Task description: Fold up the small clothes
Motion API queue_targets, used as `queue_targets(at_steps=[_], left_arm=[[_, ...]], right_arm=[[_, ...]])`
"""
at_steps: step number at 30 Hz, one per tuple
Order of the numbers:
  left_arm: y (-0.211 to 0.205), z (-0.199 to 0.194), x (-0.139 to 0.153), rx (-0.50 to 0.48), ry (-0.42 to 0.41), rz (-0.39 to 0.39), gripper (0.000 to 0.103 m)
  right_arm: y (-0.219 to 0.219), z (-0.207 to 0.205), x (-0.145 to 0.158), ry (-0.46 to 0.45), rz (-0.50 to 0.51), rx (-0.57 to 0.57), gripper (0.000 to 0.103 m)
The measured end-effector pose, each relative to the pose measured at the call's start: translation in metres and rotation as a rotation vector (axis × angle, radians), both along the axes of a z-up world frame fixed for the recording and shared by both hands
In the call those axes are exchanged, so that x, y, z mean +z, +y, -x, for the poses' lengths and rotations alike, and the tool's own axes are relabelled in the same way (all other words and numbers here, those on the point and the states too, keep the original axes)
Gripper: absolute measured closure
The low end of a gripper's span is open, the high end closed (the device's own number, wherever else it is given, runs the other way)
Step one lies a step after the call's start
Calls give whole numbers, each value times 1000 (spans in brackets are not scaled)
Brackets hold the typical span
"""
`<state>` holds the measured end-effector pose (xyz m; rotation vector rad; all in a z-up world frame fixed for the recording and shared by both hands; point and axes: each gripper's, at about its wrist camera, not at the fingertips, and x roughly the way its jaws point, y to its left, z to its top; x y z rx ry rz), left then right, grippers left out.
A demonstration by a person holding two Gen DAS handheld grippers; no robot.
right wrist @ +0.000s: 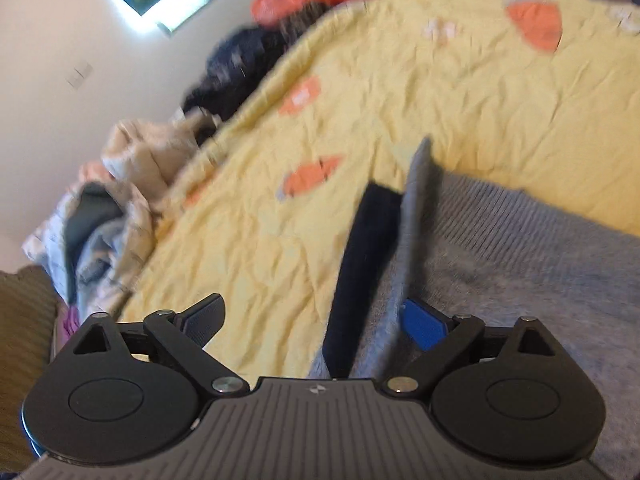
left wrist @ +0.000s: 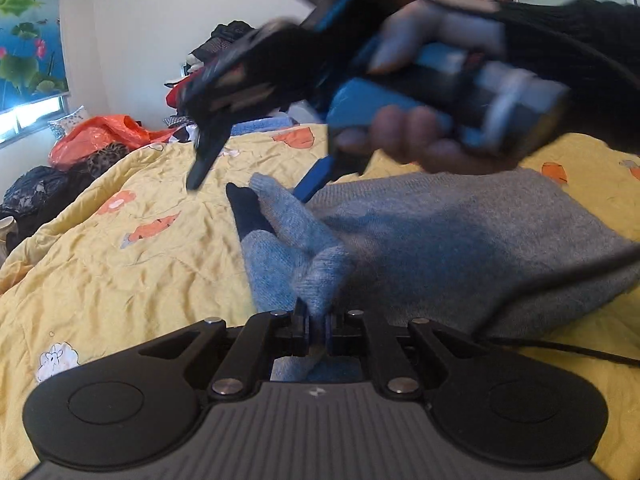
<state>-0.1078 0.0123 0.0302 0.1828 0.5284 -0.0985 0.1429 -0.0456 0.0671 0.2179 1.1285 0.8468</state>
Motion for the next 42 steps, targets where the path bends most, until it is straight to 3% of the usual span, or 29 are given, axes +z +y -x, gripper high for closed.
queue_targets(at_steps=[4, 5, 7, 8, 11, 16, 22, 26, 30, 34, 38, 39, 40, 42], left_arm=[[0, 2, 2, -22, -1, -2, 97], [0, 2, 2, -26, 0, -4, 97], [-2, 0, 4, -41, -2, -11, 97], [-3, 0, 6, -52, -6, -12, 97], [-12, -1, 13, -86, -22, -8, 97], [-45, -1, 30, -196, -55, 13, 97], [-116, -1, 39, -404, -65, 68, 97], [-163, -4, 23, -501, 4, 74, 97], [-185, -12, 2, -529, 109, 62, 97], [-186, -17, -10, -525, 147, 26, 97], [-156, -12, 10, -582, 164, 95, 95], [-141, -10, 19, -596, 168, 132, 94], [-127, -8, 28, -607, 165, 180, 92], [-99, -5, 41, -603, 137, 253, 74]], right_arm=[[28, -17, -22, 0, 140, 30, 24], [33, -21, -27, 4, 170, 35, 31], [36, -21, -31, -41, 198, 41, 59], [35, -20, -30, -67, 212, 49, 81], [14, -16, -22, -94, 154, 71, 83], [-52, -13, 5, -142, 109, 38, 84], [-174, -1, 28, -184, 86, -74, 84], [-249, 5, 15, -160, 93, -190, 84], [-282, 19, -19, -134, 140, -239, 84], [-294, 29, -41, -118, 60, -311, 84], [-311, 32, -38, -97, -10, -394, 49], [-318, 34, -33, -109, -41, -430, 46], [-326, 35, -26, -130, -76, -461, 46], [-338, 39, -14, -172, -128, -509, 46]])
